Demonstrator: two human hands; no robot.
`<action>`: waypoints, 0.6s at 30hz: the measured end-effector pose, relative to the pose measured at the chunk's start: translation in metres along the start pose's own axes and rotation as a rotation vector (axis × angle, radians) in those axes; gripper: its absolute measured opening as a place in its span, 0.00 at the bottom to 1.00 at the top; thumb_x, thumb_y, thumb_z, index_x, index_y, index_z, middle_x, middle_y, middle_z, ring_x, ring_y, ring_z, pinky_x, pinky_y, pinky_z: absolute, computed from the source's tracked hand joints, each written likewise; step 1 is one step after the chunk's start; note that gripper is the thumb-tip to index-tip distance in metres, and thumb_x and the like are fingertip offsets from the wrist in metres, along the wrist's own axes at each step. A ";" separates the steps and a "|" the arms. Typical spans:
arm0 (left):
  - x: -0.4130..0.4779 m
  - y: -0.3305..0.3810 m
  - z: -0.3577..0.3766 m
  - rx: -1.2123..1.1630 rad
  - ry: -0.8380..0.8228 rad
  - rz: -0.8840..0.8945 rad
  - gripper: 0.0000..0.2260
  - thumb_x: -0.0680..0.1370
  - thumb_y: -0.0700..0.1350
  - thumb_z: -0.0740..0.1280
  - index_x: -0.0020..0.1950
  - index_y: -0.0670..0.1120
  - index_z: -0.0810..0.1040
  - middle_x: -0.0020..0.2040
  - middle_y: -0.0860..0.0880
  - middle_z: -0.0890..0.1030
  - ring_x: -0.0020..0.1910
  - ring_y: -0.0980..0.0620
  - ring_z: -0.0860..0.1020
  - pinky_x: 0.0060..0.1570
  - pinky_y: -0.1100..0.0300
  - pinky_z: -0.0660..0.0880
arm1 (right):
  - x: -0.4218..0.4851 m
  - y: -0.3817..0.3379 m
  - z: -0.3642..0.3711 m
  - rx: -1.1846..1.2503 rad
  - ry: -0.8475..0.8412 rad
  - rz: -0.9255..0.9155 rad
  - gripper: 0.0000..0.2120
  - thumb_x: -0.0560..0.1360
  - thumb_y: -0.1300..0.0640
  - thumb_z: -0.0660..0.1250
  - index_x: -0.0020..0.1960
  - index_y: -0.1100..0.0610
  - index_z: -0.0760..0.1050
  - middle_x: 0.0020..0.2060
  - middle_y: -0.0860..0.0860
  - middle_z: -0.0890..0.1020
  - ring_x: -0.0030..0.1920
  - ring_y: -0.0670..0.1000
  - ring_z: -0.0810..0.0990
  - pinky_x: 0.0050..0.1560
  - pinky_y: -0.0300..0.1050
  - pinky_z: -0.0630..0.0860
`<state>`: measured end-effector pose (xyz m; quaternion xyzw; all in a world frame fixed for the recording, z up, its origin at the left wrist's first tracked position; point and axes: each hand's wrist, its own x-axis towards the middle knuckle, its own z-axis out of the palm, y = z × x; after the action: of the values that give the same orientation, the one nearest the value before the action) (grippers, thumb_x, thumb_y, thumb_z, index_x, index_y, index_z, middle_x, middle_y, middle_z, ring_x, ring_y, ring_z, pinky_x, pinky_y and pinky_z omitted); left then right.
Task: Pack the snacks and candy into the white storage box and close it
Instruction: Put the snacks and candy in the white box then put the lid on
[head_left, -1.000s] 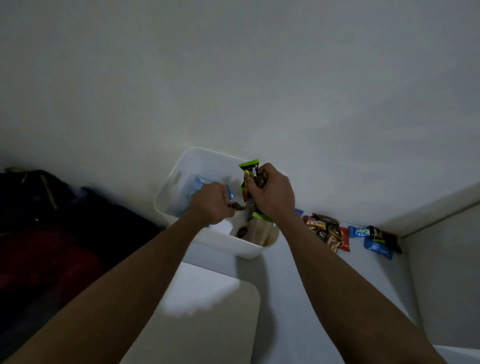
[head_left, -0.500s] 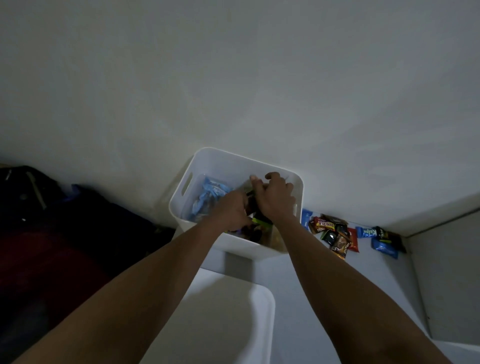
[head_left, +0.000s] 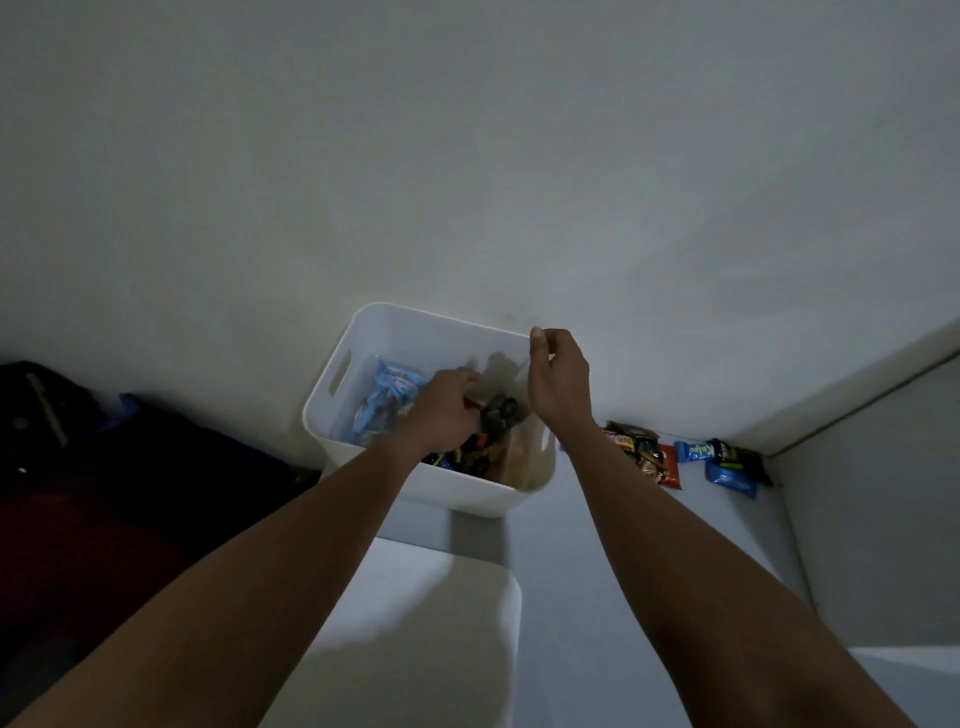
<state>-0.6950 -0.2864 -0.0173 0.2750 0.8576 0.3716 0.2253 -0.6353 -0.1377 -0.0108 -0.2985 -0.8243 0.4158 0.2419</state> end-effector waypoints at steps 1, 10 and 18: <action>0.002 0.007 0.005 0.025 0.031 0.006 0.23 0.76 0.41 0.68 0.71 0.46 0.70 0.69 0.47 0.71 0.67 0.47 0.71 0.66 0.58 0.67 | 0.001 0.005 -0.009 -0.005 0.017 0.004 0.16 0.83 0.47 0.55 0.56 0.57 0.74 0.48 0.50 0.78 0.49 0.49 0.76 0.49 0.42 0.69; 0.023 0.121 0.087 0.042 0.217 0.309 0.20 0.75 0.46 0.69 0.67 0.48 0.73 0.67 0.48 0.73 0.67 0.47 0.70 0.66 0.52 0.69 | 0.000 0.099 -0.110 -0.013 0.125 0.115 0.11 0.82 0.54 0.57 0.55 0.58 0.74 0.48 0.51 0.78 0.50 0.52 0.76 0.50 0.43 0.70; 0.051 0.109 0.212 0.429 -0.120 0.210 0.33 0.73 0.52 0.71 0.75 0.50 0.63 0.72 0.47 0.68 0.69 0.43 0.67 0.65 0.49 0.67 | -0.011 0.259 -0.182 -0.229 0.058 0.297 0.19 0.80 0.48 0.61 0.64 0.59 0.73 0.61 0.59 0.75 0.63 0.59 0.71 0.60 0.50 0.70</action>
<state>-0.5748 -0.0830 -0.0752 0.4257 0.8687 0.1853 0.1725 -0.4342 0.0765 -0.1293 -0.4544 -0.8058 0.3415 0.1660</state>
